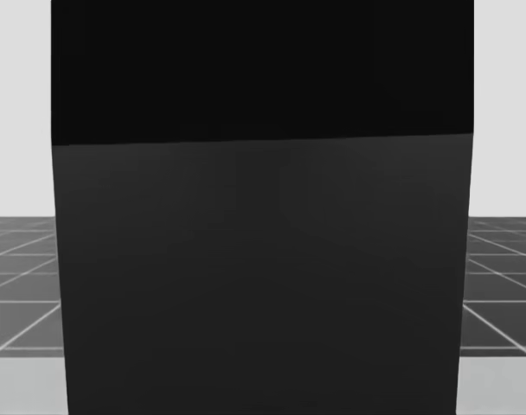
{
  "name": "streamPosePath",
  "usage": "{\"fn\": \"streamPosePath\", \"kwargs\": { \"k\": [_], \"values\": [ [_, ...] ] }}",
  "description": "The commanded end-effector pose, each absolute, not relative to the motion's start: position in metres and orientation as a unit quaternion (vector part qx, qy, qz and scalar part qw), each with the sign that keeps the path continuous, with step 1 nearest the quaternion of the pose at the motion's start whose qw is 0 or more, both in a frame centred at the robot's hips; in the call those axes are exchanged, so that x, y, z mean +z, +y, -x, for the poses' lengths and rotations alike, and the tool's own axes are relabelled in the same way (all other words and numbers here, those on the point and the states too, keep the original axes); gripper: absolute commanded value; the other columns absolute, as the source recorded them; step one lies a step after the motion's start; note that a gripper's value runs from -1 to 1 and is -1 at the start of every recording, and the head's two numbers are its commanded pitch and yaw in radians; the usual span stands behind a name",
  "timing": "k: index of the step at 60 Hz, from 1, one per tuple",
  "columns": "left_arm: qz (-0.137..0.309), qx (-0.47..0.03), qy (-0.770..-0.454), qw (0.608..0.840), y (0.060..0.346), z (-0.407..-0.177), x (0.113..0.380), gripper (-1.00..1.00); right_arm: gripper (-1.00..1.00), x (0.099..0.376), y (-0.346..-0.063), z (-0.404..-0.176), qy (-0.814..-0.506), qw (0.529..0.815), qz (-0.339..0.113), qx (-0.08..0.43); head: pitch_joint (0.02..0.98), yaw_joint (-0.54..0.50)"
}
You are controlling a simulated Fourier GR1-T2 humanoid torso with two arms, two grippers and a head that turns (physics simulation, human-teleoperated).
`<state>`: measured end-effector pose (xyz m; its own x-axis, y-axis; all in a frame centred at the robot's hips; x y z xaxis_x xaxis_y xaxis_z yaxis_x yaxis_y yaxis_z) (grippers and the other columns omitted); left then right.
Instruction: Reach around the screen and pick up the object behind it.
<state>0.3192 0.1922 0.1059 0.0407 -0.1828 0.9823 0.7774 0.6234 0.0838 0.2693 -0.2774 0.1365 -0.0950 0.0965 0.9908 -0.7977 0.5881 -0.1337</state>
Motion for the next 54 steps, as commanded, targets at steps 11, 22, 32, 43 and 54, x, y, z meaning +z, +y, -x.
{"fn": "streamPosePath", "kwargs": {
  "k": [11,22,32,43,54],
  "values": [
    [0.257,-0.357,-0.585,0.681,0.176,-0.330,0.095,0.97,-1.00,0.134,-0.278,-0.270,-0.643,0.617,-0.269,0.366,0.129,-0.01],
    [0.260,-0.356,-0.583,0.682,0.177,-0.329,0.095,1.00,-1.00,0.133,-0.277,-0.270,-0.642,0.618,-0.268,0.366,0.129,-0.01],
    [0.251,-0.343,-0.596,0.681,0.193,-0.324,0.106,1.00,-1.00,0.133,-0.278,-0.270,-0.642,0.618,-0.268,0.366,0.128,-0.01],
    [0.216,-0.322,-0.611,0.690,0.235,-0.316,0.114,1.00,-1.00,0.133,-0.278,-0.271,-0.643,0.619,-0.266,0.364,0.126,-0.01],
    [0.182,-0.292,-0.633,0.694,0.280,-0.313,0.127,1.00,-1.00,0.133,-0.279,-0.273,-0.645,0.619,-0.264,0.362,0.125,-0.01]
  ]
}}
